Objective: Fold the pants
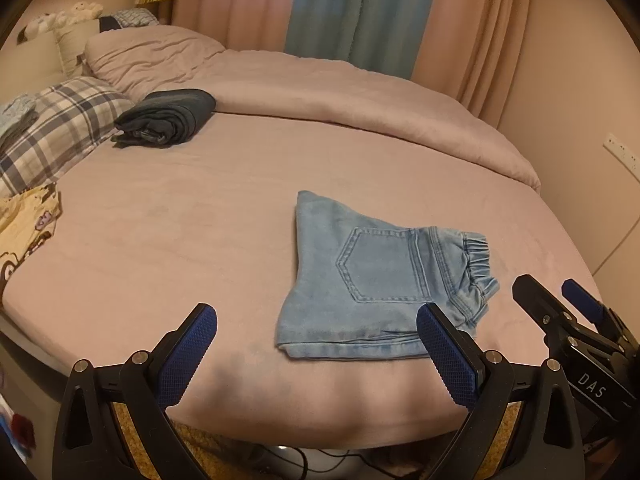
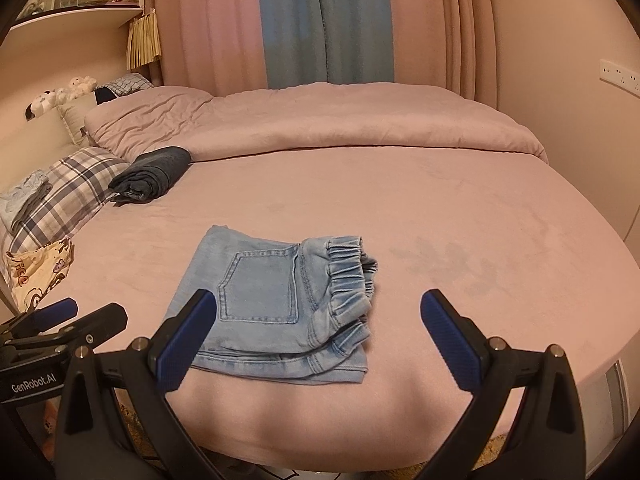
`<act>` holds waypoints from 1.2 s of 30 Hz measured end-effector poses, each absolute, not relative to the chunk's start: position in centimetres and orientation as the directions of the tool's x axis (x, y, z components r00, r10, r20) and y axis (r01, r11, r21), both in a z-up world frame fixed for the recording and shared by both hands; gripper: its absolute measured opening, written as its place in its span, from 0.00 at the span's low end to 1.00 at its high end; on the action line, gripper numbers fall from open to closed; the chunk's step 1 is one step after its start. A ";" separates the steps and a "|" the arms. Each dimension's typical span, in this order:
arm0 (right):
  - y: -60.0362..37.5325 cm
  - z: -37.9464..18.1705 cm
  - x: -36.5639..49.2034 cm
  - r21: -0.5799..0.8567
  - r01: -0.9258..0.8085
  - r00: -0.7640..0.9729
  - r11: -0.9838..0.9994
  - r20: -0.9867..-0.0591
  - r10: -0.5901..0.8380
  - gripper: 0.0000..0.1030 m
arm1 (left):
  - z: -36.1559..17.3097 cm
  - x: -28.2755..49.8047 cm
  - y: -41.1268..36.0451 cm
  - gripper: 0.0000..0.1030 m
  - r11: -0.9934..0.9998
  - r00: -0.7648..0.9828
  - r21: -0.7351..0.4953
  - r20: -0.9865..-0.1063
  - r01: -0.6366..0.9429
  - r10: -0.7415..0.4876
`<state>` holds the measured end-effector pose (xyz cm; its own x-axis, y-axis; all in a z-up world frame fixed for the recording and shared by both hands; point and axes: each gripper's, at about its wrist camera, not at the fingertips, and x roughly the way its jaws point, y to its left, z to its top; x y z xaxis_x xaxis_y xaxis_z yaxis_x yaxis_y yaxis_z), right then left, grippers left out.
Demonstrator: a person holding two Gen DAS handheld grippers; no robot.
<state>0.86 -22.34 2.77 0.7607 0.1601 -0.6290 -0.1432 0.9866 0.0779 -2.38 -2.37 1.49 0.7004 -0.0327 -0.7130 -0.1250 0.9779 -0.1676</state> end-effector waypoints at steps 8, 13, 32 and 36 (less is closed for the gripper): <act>-22.0 2.7 0.6 0.067 -0.139 0.759 0.988 -0.634 0.150 1.00 | 1.4 -2.5 -2.5 0.97 0.979 0.700 -0.162 -0.714 -0.124 -0.029; -21.9 2.7 0.7 0.062 -0.131 0.759 0.989 -0.636 0.140 1.00 | 1.4 -2.5 -2.4 0.97 0.980 0.699 -0.159 -0.714 -0.120 -0.031; -21.4 2.3 0.5 0.050 -0.109 0.746 0.993 -0.655 0.115 1.00 | 1.4 -2.6 -2.4 0.97 0.982 0.694 -0.148 -0.719 -0.119 -0.024; -21.3 2.1 0.5 0.049 -0.108 0.743 0.993 -0.660 0.113 1.00 | 1.4 -2.7 -2.4 0.97 0.982 0.693 -0.147 -0.721 -0.121 -0.022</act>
<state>0.54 -21.32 2.15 0.7425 0.1132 -0.6602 -0.1078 0.9930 0.0490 -2.69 -2.43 1.40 0.6926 -0.0224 -0.7210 -0.1211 0.9817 -0.1469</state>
